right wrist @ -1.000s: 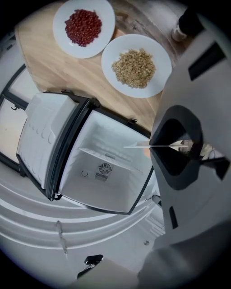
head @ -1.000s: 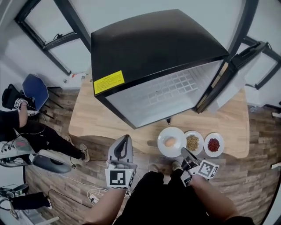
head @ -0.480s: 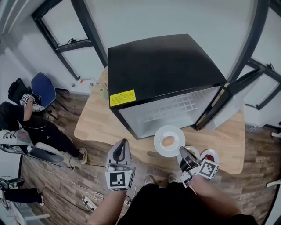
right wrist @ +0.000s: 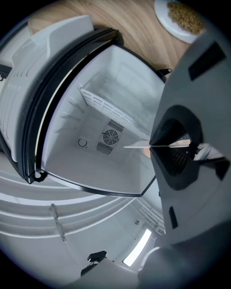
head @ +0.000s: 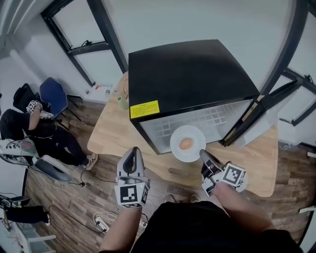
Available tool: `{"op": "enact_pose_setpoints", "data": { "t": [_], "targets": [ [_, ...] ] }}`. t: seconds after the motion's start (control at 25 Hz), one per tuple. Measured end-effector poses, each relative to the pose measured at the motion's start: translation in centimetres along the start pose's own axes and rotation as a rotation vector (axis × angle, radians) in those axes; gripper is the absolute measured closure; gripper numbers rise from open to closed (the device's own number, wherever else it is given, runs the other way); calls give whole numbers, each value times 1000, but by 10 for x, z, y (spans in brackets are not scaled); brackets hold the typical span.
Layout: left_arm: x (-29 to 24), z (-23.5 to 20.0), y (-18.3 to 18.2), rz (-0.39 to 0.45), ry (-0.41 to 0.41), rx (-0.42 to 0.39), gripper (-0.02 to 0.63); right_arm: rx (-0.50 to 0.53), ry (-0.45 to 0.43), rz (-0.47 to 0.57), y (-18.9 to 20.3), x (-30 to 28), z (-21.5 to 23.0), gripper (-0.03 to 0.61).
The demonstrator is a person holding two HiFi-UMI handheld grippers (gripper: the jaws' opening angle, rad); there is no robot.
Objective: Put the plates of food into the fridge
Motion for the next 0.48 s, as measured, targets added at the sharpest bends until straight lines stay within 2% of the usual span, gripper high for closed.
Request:
{"op": "enact_pose_setpoints", "data": {
  "t": [0.08, 0.24, 0.48],
  "targets": [
    [-5, -5, -6, 21, -10, -9, 609, -15, -5, 4, -1, -14, 1, 548],
    [-8, -13, -7, 36, -28, -9, 610, -11, 46, 15, -1, -27, 7, 548],
    [-27, -31, -5, 11, -25, -19, 609, 41, 93, 15, -13, -55, 11, 548]
  ]
}}
Point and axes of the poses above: the fingertips, and each gripper's own axes: x backward along the fingers, z to its right, y out of its underside, the point moved 7 cm from there along x, backward along the fingers, and after that the axes turned 9 degrees about -y, right-handed, at the moved point
